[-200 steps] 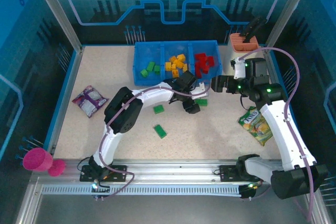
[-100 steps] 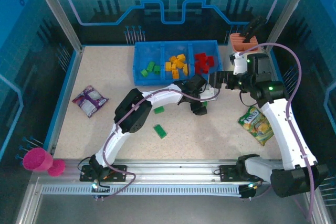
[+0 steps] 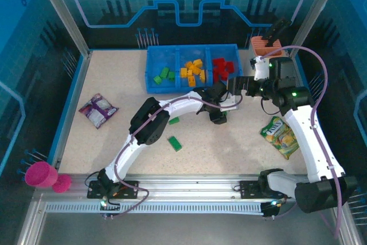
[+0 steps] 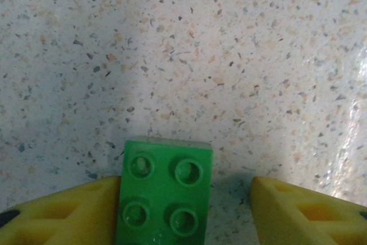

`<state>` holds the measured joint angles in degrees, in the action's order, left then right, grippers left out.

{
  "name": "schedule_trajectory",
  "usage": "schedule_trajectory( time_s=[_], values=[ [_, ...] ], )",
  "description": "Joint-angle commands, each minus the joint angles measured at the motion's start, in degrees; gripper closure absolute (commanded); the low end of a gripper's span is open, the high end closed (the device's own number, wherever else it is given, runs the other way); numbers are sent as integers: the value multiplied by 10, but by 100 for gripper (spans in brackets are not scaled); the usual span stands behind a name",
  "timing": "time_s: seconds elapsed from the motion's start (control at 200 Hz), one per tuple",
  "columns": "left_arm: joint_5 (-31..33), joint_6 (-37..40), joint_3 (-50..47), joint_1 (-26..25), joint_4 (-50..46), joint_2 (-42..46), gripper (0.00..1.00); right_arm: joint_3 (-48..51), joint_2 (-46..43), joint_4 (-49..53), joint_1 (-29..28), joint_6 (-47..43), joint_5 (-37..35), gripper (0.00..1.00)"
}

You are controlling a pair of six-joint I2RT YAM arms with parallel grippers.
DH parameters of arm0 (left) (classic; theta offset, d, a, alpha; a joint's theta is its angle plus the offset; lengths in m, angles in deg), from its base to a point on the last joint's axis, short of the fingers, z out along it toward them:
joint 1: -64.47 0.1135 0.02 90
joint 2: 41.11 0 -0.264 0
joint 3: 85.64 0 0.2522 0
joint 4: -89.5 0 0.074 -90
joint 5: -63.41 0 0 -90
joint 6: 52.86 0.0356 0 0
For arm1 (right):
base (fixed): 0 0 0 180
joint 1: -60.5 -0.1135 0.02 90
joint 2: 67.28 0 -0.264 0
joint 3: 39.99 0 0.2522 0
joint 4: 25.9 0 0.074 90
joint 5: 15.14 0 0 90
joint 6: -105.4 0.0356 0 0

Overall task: Sort the legos into containers by color
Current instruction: Pick up the lego from the center of the table, then place the lego in the container.

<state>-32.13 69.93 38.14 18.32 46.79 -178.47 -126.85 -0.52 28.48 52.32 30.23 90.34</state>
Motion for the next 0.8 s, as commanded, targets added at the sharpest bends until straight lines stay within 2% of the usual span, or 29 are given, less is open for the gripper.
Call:
schedule_trajectory(
  time_s=[0.0,0.16,0.285,0.455,0.655,0.796],
  values=[
    [20,-43,-34,-11,-81,4,47,-6,3,-16,6,5,4,1],
    [14,-112,-127,-29,-79,49,67,-6,11,-24,7,6,-7,0],
    [22,-182,-205,-37,-72,95,71,-5,24,-28,10,5,-14,0],
    [56,-267,-290,-28,-43,219,73,0,42,-38,13,5,-18,0],
    [97,-311,-314,55,-12,365,74,8,59,-44,14,4,-18,0],
    [116,-312,-309,135,7,414,74,27,65,-50,14,3,-19,0]
  ],
)
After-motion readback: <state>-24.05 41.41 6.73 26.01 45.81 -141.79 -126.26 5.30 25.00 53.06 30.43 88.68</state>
